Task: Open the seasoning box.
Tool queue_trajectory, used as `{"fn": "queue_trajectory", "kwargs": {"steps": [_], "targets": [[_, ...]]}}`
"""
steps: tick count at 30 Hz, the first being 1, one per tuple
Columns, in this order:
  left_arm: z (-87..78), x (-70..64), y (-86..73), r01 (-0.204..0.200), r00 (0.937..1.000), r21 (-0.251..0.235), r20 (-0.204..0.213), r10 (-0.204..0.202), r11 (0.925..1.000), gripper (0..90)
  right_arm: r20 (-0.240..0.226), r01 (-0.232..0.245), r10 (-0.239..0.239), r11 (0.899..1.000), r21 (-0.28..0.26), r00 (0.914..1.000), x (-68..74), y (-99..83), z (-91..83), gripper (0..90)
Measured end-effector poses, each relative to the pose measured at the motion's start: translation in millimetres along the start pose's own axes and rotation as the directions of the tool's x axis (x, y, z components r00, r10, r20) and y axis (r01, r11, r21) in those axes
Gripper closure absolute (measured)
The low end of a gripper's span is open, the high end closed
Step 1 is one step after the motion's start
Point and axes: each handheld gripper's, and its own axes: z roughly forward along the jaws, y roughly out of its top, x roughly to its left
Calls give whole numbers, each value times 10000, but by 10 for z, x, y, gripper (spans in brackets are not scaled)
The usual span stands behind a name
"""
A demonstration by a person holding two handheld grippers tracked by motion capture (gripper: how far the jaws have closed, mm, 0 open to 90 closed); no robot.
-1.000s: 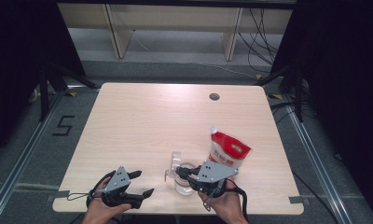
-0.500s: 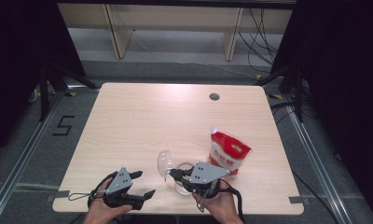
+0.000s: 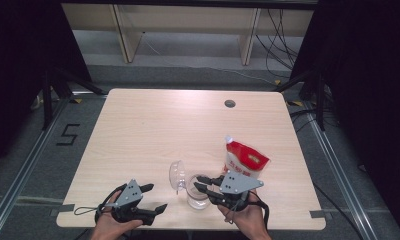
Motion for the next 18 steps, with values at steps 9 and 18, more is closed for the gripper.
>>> {"fn": "queue_trajectory", "kwargs": {"steps": [9, 18], "targets": [[-1, 4, 13, 112, 9999, 11, -35, -112, 9999, 207, 304, -650, 648, 9979, 60, 9974, -104, -174, -139, 686], [-7, 18, 21, 98, 9999, -8, -48, -98, 10000, 207, 441, -781, 775, 9968, 138, 9960, -114, -281, -238, 593]]}}
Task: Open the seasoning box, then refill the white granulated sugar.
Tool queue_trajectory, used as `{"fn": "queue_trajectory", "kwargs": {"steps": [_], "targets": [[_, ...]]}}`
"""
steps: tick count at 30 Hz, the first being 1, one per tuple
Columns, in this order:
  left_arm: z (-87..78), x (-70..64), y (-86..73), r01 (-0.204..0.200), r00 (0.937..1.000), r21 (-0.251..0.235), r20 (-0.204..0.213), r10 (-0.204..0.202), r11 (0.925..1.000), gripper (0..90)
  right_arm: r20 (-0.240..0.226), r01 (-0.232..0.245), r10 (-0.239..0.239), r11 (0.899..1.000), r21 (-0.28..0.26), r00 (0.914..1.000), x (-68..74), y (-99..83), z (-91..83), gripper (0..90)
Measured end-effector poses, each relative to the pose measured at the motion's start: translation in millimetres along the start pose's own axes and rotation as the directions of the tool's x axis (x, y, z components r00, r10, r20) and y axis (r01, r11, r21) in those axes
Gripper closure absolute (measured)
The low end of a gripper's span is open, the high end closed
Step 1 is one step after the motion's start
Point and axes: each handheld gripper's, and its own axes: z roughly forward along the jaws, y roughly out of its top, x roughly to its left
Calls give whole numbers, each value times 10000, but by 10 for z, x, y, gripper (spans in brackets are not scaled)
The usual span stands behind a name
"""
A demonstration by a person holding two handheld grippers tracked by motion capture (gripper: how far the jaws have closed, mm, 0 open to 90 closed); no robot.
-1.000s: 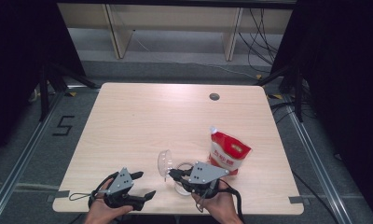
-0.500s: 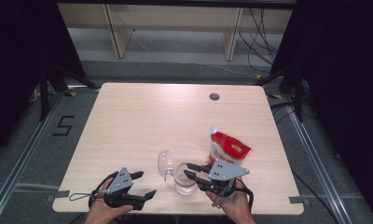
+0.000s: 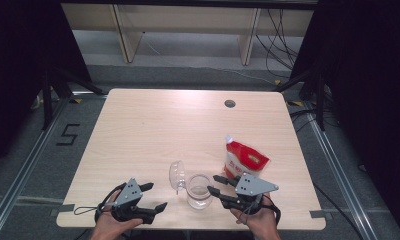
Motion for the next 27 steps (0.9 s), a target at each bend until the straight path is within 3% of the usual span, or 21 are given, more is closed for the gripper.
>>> {"fn": "queue_trajectory", "kwargs": {"steps": [1, 5, 8, 9, 13, 14, 16, 19, 20, 22, 23, 25, 27], "targets": [[-2, -2, -2, 2, 10000, 1, 8, -2, 10000, 207, 265, -149, 150, 9999, -9, 9995, -10, -25, -48, 575], [-12, -10, 1, 29, 10000, 58, -54, -28, 10000, 207, 371, -242, 242, 9997, -20, 9990, -33, -61, -120, 558], [-4, 10, 3, -229, 9997, 8, 60, 229, 9997, 204, 590, -331, 327, 9994, 61, 9977, -62, -113, -210, 524], [-4, 9, 2, -212, 9998, 3, 55, 212, 9998, 204, 685, -600, 594, 9982, 64, 9959, -45, -129, -229, 522], [-6, 6, -3, -180, 9998, -6, 24, 180, 9998, 204, 907, -336, 329, 9994, 62, 9953, -90, -166, -297, 512], [-13, 1, -2, -170, 9998, 56, -55, 171, 9998, 203, 733, -535, 529, 9985, 66, 9959, -88, -183, -311, 509], [-13, -15, -11, 104, 9999, 34, -81, -103, 9999, 203, 985, -648, 634, 9978, 108, 9931, -80, -202, -356, 506], [-14, -12, -15, 68, 10000, 70, -70, -68, 10000, 199, 1061, -500, 474, 9985, 224, 9932, -104, -240, -418, 505], [-15, -12, -13, 71, 10000, 70, -69, -71, 9999, 195, 1077, -693, 669, 9974, 186, 9919, -91, -250, -424, 505], [-20, -12, -13, 107, 9999, 77, -58, -107, 9999, 193, 1165, -537, 500, 9981, 291, 9919, -105, -266, -459, 505], [-15, -10, -12, 108, 9999, 1, -7, -108, 9999, 193, 1268, -734, 696, 9970, 251, 9895, -92, -276, -471, 505], [-23, -5, -9, 58, 10000, 63, -27, -58, 10000, 193, 1291, -546, 500, 9980, 323, 9904, -114, -294, -495, 505], [-25, -4, -6, 88, 10000, 69, -40, -88, 9999, 193, 1375, -688, 628, 9969, 389, 9885, -118, -315, -522, 505]]}}
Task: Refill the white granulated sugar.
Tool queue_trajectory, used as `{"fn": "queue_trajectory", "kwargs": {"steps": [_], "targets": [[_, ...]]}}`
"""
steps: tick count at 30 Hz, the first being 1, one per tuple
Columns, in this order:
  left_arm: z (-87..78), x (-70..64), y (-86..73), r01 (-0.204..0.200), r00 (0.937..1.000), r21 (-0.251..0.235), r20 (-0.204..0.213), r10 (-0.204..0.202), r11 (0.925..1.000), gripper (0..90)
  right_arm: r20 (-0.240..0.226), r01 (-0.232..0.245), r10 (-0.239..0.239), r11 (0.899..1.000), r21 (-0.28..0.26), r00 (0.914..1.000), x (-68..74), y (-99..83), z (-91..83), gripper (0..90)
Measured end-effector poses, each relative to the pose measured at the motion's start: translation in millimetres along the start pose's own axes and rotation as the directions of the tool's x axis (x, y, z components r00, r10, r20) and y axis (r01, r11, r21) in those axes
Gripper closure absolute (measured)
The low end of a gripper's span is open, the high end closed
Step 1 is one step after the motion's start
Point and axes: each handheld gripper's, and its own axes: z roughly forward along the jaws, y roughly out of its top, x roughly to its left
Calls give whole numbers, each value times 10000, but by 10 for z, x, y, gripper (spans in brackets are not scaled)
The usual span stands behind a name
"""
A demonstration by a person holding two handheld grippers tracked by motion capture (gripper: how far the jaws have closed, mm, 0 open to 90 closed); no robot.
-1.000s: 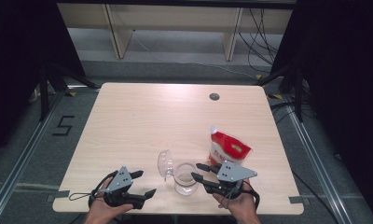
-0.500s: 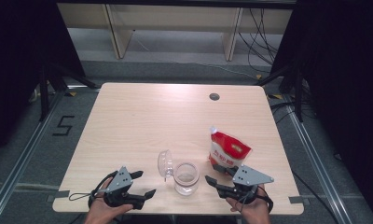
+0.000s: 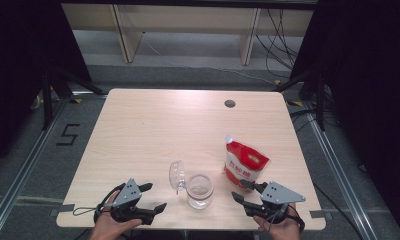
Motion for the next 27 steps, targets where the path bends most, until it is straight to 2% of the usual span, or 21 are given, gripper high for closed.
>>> {"fn": "queue_trajectory", "kwargs": {"steps": [5, 6, 8, 9, 10, 13, 14, 16, 18, 19, 20, 21, 22, 23, 24, 26, 27], "targets": [[-11, -1, 10, -9, 10000, -80, -13, 9, 10000, 193, 177, -125, 123, 9998, 144, 9998, -31, -54, -65, 502], [-20, 8, 17, -175, 9998, -100, -38, 175, 9998, 193, 225, -102, 98, 9997, 201, 9997, -32, -65, -79, 501], [-26, 3, 19, -51, 10000, -116, -67, 50, 9999, 192, 264, -142, 133, 9993, 351, 9996, -34, -90, -110, 491], [-25, 4, 20, -74, 10000, -118, -65, 73, 9999, 191, 328, -222, 212, 9993, 301, 9992, -38, -99, -119, 483], [-22, 1, 19, -23, 10000, -114, -62, 23, 9999, 191, 458, -529, 515, 9981, 311, 9976, -26, -111, -138, 477], [-16, -3, 15, -48, 10000, -80, -75, 48, 10000, 190, 488, -551, 535, 9980, 316, 9974, -58, -131, -162, 459], [-17, -9, 8, -131, 9999, -17, -3, 131, 9999, 188, 779, -577, 555, 9980, 273, 9954, -79, -150, -199, 446], [-18, -11, 1, -176, 9998, -16, 6, 176, 9998, 187, 946, -865, 826, 9955, 379, 9921, -70, -161, -220, 443], [-21, -13, -5, -134, 9999, -30, -3, 134, 9999, 187, 925, -682, 646, 9970, 363, 9936, -94, -160, -227, 437], [-25, -13, -11, -72, 10000, -60, -25, 71, 10000, 186, 1171, -619, 579, 9976, 317, 9914, -129, -172, -243, 426], [-27, -13, -11, -83, 10000, -78, -33, 82, 9999, 185, 1298, -1027, 957, 9936, 478, 9869, -106, -175, -264, 425], [-36, -17, -9, -94, 9999, -48, -91, 94, 9999, 185, 1212, -847, 794, 9956, 391, 9895, -134, -182, -258, 424], [-48, -3, -5, -295, 9994, 98, -158, 297, 9995, 185, 1246, -857, 808, 9957, 345, 9889, -145, -188, -268, 423], [-48, -3, -5, -295, 9994, 98, -158, 297, 9995, 184, 1246, -857, 808, 9957, 345, 9889, -145, -188, -268, 423], [-36, -17, -9, -117, 9999, -125, -19, 116, 9999, 184, 1476, -779, 706, 9960, 443, 9865, -154, -196, -287, 398], [-36, -17, -12, -139, 9999, -26, -51, 138, 9999, 183, 1656, -1108, 1017, 9928, 464, 9809, -151, -205, -291, 378], [-30, -15, -13, -112, 9999, -14, 15, 112, 9999, 184, 1583, -1138, 1054, 9925, 450, 9817, -172, -214, -286, 377]]}}
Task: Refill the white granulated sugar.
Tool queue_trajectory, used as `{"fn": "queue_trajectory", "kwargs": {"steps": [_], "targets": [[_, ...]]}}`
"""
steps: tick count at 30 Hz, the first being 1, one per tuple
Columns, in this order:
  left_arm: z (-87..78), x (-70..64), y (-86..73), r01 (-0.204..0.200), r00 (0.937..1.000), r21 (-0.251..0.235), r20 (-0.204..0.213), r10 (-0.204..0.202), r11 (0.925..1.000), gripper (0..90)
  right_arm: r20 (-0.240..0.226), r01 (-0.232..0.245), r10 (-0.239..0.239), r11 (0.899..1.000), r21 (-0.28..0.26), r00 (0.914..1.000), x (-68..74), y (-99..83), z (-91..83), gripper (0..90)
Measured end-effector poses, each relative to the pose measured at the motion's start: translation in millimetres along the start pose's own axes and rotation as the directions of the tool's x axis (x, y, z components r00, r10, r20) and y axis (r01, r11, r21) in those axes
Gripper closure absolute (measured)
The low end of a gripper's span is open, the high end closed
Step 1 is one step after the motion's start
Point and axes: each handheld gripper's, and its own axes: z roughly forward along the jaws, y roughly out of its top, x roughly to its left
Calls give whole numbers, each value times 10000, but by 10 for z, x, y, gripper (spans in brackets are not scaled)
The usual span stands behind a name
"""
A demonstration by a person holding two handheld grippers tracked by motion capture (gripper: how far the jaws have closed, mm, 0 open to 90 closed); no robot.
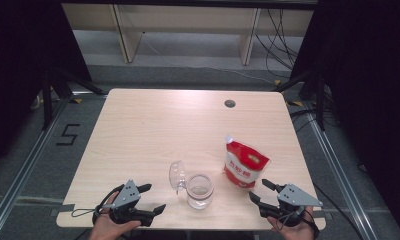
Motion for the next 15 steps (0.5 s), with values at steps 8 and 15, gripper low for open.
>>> {"fn": "queue_trajectory", "kwargs": {"steps": [8, 15], "targets": [[6, -4, -2, 47, 10000, -3, -38, -47, 10000, 183, 351, -125, 124, 9999, 27, 9993, -69, -26, 17, 346], [15, -2, -5, 37, 10000, 58, 28, -38, 10000, 180, 196, 50, -46, 9998, -191, 9998, -143, -28, 102, 333]]}}
